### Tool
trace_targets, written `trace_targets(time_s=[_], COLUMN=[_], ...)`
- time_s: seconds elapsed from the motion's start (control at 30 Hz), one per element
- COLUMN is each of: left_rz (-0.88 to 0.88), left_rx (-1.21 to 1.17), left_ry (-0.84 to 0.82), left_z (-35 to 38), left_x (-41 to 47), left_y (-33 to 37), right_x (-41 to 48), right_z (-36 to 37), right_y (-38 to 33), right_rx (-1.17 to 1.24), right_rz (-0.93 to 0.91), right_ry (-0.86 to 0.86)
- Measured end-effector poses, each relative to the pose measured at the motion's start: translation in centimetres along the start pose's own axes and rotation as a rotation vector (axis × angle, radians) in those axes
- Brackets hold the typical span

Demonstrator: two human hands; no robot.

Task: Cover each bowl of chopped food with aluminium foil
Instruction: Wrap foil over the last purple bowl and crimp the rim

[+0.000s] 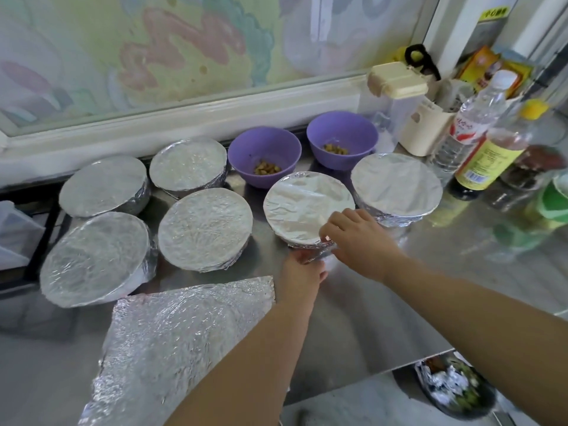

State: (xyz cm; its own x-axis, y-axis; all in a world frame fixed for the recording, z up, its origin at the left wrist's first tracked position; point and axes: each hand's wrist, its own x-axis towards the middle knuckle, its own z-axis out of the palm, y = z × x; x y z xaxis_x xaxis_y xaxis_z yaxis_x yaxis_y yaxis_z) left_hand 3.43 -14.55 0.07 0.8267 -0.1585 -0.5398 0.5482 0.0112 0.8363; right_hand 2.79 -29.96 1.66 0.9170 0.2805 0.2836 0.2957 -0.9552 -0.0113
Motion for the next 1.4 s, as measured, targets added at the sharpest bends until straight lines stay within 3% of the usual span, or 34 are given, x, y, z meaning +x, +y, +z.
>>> trace_targets(time_s=[0.13,0.27,0.37,0.5,0.57,0.67,0.8,1.03,1.17,1.4], left_rz=[0.218,0.314,0.209,-0.147,-0.258,-0.302,-0.322,-0.284,-0.278,-0.308], left_rx=[0.389,0.386,0.161,-0.452,-0.639,-0.711,-0.692,-0.785,-0.715,-0.702], left_ry=[0.089,0.164,0.188,0.14,0.151,0.16,0.202,0.07,-0.097,-0.213], left_z=[-0.9,-1.3,-1.1,-0.3,-0.2,-0.5,-1.3,-2.2,-2.7,-2.9], left_x=[1.6,1.8,1.6,1.2,1.0,0.7,0.7,0.8,1.2,1.7], left_y=[-2.2,-2.6,-1.8,-0.4,0.2,1.4,2.9,6.0,7.6,9.7], right_x=[0.6,0.7,0.5,0.6,0.9,3.3,9.6,14.7,14.3,13.7], right_z=[0.6,0.7,1.3,1.6,1.0,-1.0,-2.7,-0.2,-0.1,0.2], right_y=[0.7,1.1,1.2,1.1,0.8,0.8,2.6,2.7,2.1,1.7], right_rx=[-0.021,-0.006,0.021,0.048,0.089,0.198,0.314,0.407,0.382,0.38], right_rz=[-0.095,-0.184,-0.204,-0.19,-0.196,0.012,0.41,0.532,0.568,0.61], right_ry=[0.075,0.11,0.15,0.181,0.18,0.112,-0.282,-0.59,-0.564,-0.478])
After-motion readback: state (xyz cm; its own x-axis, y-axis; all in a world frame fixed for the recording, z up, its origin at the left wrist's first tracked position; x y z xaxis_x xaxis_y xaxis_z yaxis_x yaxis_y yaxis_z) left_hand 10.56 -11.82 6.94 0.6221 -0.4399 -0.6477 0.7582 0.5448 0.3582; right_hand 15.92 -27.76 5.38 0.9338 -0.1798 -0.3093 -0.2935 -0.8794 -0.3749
